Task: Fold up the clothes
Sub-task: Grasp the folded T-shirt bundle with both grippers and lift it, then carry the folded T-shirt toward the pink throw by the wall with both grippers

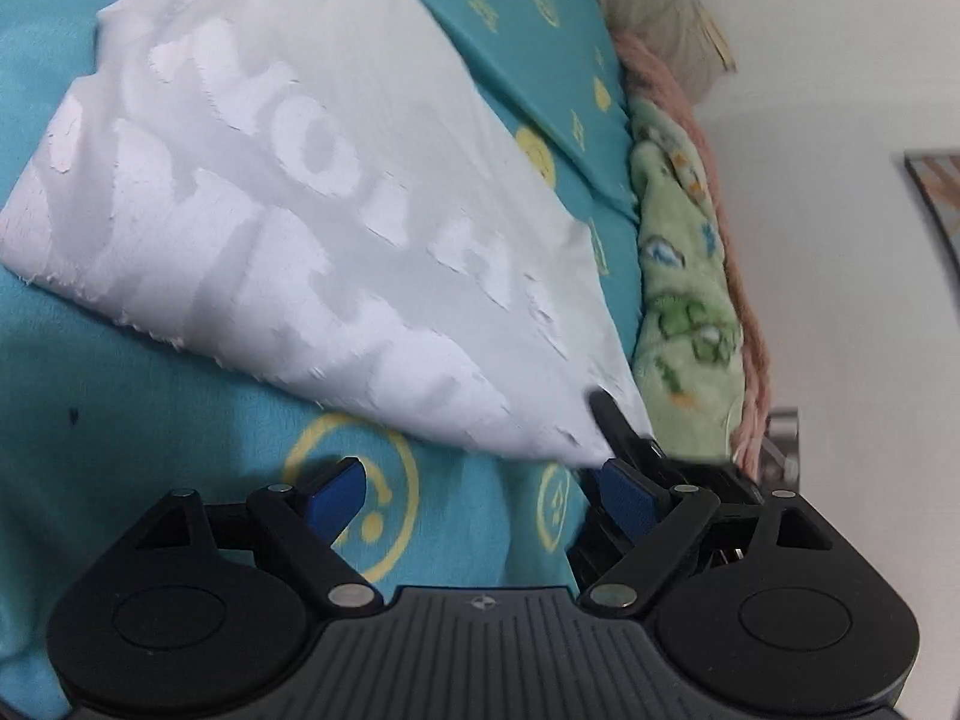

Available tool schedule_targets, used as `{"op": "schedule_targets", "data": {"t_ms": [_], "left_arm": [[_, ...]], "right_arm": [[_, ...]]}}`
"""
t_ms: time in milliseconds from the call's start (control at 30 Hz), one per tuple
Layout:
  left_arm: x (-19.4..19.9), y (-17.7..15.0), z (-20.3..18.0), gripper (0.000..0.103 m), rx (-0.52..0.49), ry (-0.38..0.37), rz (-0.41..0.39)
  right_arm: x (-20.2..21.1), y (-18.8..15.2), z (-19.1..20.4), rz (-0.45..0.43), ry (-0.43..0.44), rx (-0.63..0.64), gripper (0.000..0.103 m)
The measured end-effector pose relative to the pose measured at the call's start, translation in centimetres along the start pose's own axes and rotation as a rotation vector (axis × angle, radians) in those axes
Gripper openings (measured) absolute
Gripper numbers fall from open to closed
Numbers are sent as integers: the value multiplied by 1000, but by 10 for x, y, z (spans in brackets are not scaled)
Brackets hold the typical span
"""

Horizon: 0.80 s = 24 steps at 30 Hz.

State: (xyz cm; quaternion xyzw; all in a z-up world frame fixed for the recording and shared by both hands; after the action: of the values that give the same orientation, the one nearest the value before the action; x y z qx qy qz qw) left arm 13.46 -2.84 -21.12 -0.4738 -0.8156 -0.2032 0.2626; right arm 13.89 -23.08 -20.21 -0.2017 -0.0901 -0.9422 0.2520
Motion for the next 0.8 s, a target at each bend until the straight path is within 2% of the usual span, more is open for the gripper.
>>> {"op": "schedule_targets", "data": {"t_ms": [100, 200, 267, 333, 367, 433, 500, 633, 800], "left_arm": [[16, 24, 20, 87, 136, -13, -128], [34, 40, 42, 82, 298, -61, -236], [43, 46, 52, 74, 371, -93, -282], [48, 49, 54, 59, 395, -108, -304], [50, 50, 53, 55, 392, -108, -313], [52, 51, 50, 40, 369, -108, -334], [54, 51, 45, 31, 345, -112, -337], [59, 46, 28, 21, 287, -123, -332], [76, 28, -9, 17, 168, -139, -307]], "right_arm": [[2, 7, 11, -20, 43, 16, 15], [2, 12, 16, -33, 65, 23, 15], [0, 14, 19, -38, 66, 34, 15], [-1, 13, 22, -45, 62, 49, 15], [-2, 13, 24, -49, 61, 55, 15], [-1, 12, 28, -60, 56, 73, 15], [3, 11, 32, -77, 48, 102, 15], [22, 11, 38, -117, 41, 153, 14], [62, 9, 48, -168, 61, 177, 14]]}}
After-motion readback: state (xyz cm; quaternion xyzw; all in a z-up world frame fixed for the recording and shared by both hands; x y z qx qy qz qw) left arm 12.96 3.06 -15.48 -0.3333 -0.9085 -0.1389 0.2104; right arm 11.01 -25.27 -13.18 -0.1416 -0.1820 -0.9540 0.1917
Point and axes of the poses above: each gripper's, at about its wrist camera, not at the fingertips, and x roughly against the way its jaws point, z to its left, y to its top, the point moved 9 cm from there along -x, roughly the way its jaws point, and after that the axes turned 3 degrees about y, right-handed, at the moved point
